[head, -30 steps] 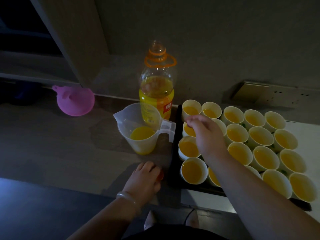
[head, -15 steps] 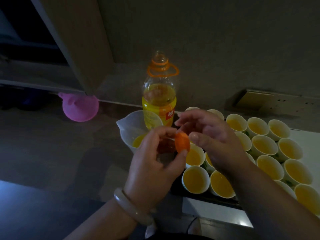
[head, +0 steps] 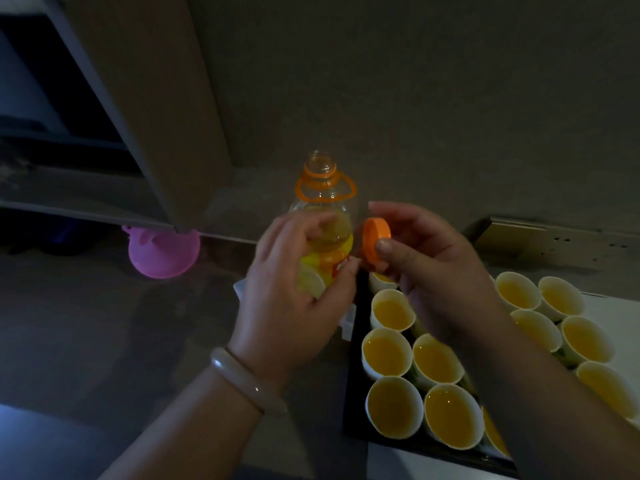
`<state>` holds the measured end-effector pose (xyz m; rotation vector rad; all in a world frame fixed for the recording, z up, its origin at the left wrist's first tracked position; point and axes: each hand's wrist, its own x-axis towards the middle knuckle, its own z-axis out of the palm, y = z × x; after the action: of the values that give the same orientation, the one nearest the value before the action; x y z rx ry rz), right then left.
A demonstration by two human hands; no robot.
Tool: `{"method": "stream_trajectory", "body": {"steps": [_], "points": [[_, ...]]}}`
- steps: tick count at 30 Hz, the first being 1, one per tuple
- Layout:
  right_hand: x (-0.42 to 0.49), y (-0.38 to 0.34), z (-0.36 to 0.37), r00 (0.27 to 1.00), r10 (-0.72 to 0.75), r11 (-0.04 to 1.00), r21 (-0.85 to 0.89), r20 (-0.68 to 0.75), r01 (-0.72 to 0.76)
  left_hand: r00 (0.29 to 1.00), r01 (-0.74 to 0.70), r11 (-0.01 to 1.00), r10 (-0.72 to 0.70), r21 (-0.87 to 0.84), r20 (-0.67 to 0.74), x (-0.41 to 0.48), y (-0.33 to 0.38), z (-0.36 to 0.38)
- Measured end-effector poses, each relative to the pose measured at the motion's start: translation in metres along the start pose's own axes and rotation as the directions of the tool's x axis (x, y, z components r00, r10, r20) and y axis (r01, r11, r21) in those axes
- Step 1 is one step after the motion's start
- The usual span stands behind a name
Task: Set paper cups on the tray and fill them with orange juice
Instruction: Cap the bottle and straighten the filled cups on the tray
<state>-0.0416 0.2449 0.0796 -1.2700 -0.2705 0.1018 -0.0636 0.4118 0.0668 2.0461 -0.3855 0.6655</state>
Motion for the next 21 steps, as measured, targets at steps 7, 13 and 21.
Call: {"method": "stream_trajectory", "body": {"steps": [7, 13, 21], "points": [[0.058, -0.026, -0.004, 0.98, -0.188, 0.822, -0.557, -0.071, 0.117, 0.989, 0.149, 0.96, -0.144, 0.238, -0.038, 0.055, -0.03, -0.011], [0.112, -0.029, 0.003, 0.968, -0.241, 0.468, -0.866, 0.07, 0.179, 0.89, 0.319, 0.888, -0.4, 0.331, 0.217, 0.094, -0.047, 0.007], [0.138, -0.017, 0.009, 0.967, -0.172, 0.293, -0.927, 0.19, 0.235, 0.884, 0.346, 0.903, -0.405, 0.254, 0.234, 0.085, -0.062, 0.026]]}}
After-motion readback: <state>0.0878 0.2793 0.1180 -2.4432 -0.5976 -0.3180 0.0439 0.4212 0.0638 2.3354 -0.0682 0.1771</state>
